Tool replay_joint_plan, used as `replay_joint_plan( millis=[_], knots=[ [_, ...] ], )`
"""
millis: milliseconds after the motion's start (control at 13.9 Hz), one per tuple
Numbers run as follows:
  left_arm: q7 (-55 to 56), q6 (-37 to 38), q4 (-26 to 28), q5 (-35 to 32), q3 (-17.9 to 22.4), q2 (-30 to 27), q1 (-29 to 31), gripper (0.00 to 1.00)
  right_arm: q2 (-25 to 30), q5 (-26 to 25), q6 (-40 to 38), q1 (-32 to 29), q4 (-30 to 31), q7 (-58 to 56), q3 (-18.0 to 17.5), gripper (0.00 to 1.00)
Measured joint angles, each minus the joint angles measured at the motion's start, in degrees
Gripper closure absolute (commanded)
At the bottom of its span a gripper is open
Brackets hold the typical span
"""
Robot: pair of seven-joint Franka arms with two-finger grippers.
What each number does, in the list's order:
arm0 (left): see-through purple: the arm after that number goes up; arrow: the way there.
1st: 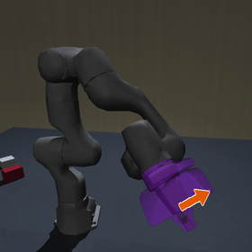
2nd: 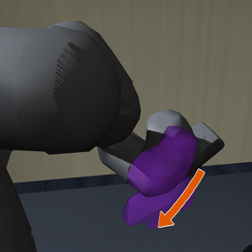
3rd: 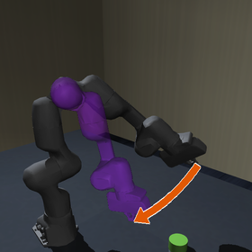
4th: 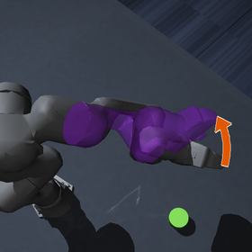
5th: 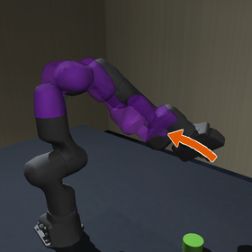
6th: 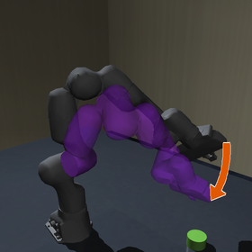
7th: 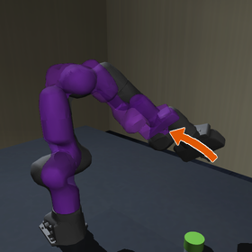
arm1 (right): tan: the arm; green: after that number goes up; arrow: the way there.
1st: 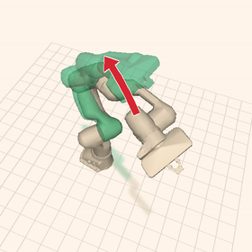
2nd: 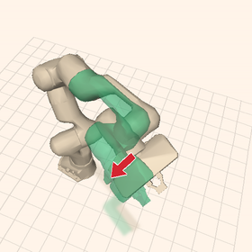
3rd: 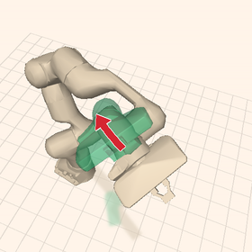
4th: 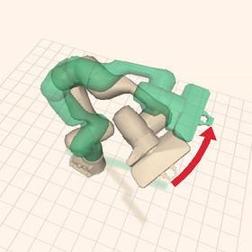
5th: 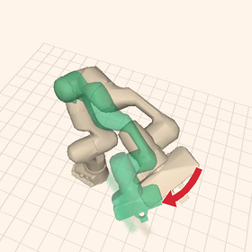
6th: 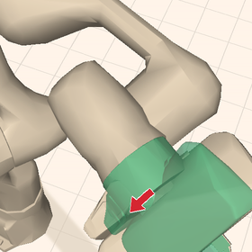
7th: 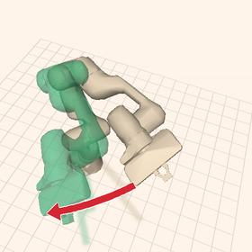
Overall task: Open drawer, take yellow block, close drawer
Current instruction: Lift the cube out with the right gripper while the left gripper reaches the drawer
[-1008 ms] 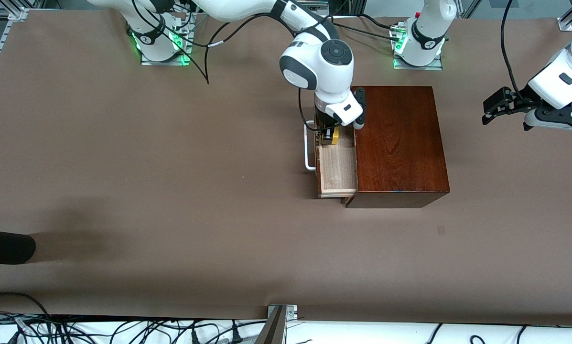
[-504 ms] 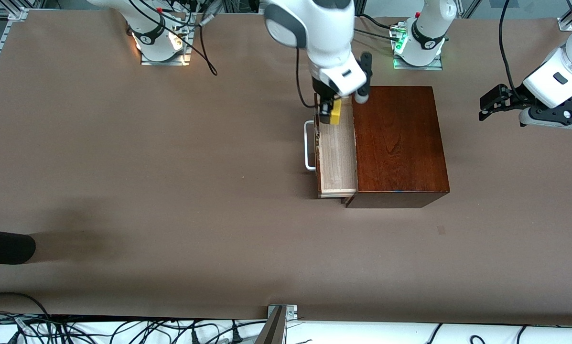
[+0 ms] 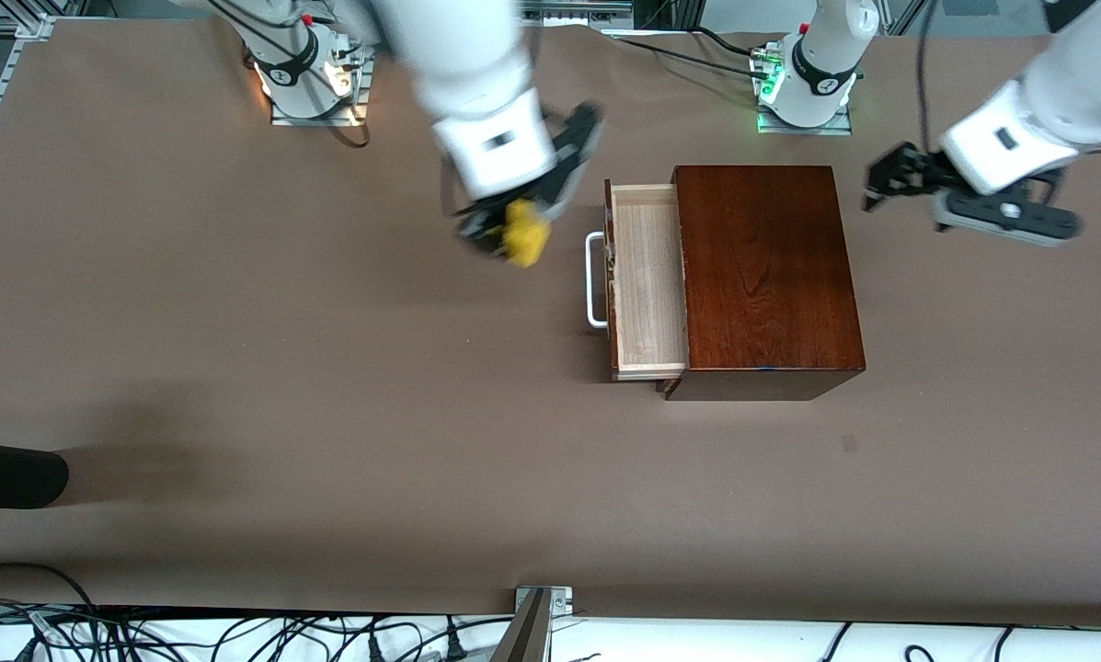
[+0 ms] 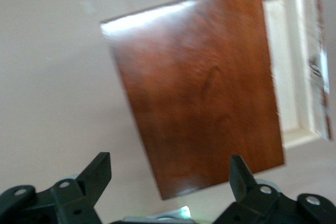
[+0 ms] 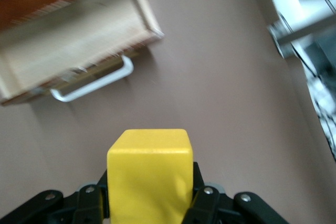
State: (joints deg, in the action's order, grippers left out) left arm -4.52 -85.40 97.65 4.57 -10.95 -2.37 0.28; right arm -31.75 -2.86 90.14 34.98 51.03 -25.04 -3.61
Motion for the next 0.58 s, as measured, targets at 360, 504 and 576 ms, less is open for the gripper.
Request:
replay_joint_plan(
  millis=[360,504,576],
  knots=[
    [0.84,1.07,-1.25,7.39,-12.63,5.97,-0.63,0.00,0.57,5.35,-2.27,-14.71,0.13,-1.88,1.41,1.00],
    [0.33,0.93,-4.80,9.59,-16.26,11.35,-1.15,0.00,2.21,6.90,-3.49,-16.39,1.64,-1.55,4.11,1.00],
    [-1.74,0.79,-6.60,9.67,-17.61,14.28,-1.53,0.00,3.63,7.42,-3.47,-17.68,4.40,-0.97,4.73,1.00]
  ],
)
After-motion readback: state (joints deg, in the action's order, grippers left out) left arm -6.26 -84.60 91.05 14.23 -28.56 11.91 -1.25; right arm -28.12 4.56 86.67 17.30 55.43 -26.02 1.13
